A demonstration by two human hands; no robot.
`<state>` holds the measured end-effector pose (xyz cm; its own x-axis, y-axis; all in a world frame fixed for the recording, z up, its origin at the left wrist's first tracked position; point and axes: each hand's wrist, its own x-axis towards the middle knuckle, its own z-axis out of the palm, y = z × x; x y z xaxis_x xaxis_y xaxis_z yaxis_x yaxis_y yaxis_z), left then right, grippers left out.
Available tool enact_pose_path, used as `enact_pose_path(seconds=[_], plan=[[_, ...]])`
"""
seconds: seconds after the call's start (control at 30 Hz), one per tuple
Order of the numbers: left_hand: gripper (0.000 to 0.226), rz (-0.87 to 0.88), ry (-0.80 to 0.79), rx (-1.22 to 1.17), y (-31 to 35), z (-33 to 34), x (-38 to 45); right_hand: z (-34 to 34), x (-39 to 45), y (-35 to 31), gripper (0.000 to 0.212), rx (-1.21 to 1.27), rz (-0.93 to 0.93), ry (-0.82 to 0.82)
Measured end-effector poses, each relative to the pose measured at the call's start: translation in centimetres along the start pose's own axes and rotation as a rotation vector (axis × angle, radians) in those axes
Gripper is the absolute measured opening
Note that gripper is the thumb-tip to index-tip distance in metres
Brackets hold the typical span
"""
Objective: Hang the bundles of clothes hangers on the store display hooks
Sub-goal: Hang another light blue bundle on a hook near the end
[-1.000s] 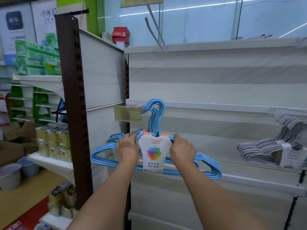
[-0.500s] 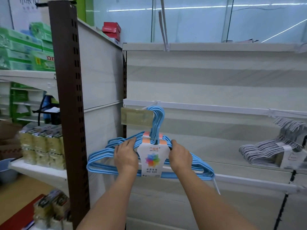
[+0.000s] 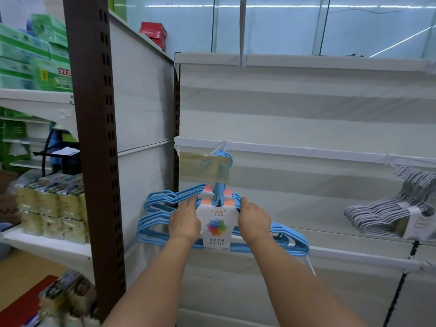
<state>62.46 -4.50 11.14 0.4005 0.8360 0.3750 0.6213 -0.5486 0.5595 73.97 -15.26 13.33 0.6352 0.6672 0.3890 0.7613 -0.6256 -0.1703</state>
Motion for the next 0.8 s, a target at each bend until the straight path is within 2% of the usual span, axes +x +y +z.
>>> enact_pose_path(seconds=[0.1,0.27,0.43,0.53,0.63,0.8], plan=[[0.056,0.059,-0.053,-0.012,-0.5,0.3,0.8,0.6,0.4,-0.3,0.031,0.012,0.056,-0.002],[0.049,0.086,-0.038,-0.021,-1.2,0.7,2.1,1.4,1.1,-0.9,0.032,0.05,0.113,-0.034],[0.064,0.152,-0.042,0.087,-1.3,0.8,3.1,3.1,2.0,-0.9,0.027,0.103,0.19,0.11],[0.068,0.185,-0.04,0.168,-1.3,1.2,4.2,3.8,2.7,-0.6,0.035,0.117,0.184,0.162],[0.066,0.192,-0.045,0.204,-1.4,1.6,5.0,4.0,3.2,-0.3,0.052,0.112,0.163,0.12],[0.06,0.172,0.02,0.144,-1.8,2.2,4.9,4.0,3.4,-0.1,0.045,0.104,0.153,0.073]])
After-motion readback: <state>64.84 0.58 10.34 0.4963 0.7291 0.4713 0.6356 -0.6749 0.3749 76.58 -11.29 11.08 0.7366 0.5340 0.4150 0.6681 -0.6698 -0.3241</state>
